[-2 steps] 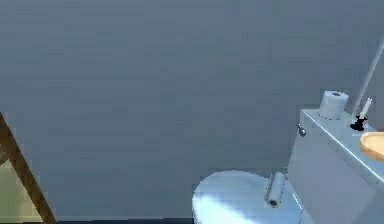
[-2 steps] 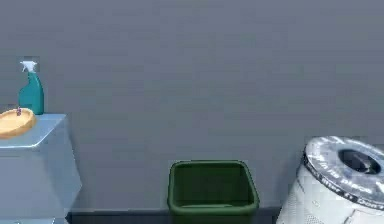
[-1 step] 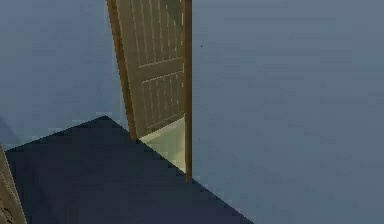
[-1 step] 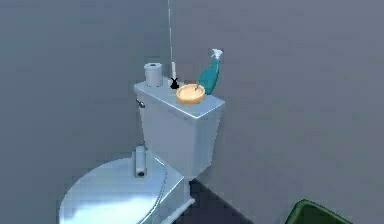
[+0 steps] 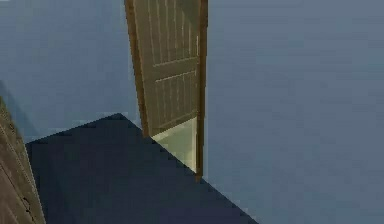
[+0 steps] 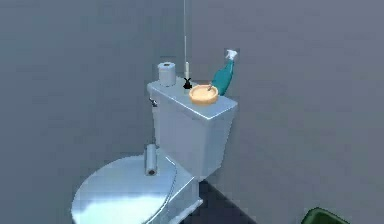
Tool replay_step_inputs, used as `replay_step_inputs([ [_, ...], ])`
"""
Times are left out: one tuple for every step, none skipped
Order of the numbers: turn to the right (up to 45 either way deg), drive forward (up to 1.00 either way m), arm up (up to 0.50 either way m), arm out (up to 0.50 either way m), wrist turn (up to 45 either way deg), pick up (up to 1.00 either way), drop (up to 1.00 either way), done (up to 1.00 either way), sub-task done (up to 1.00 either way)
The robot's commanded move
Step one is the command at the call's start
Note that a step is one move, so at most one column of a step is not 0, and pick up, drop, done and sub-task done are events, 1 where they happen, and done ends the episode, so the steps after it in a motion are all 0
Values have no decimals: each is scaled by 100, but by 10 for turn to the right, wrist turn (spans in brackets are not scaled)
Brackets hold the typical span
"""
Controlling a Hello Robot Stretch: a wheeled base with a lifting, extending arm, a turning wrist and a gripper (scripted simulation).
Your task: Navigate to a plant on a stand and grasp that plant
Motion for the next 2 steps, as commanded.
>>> replay_step_inputs([
  [0, 40, 0, 0, 0, 0, 0, 0, 0],
  [-180, 0, 0, 0, 0, 0, 0, 0, 0],
])
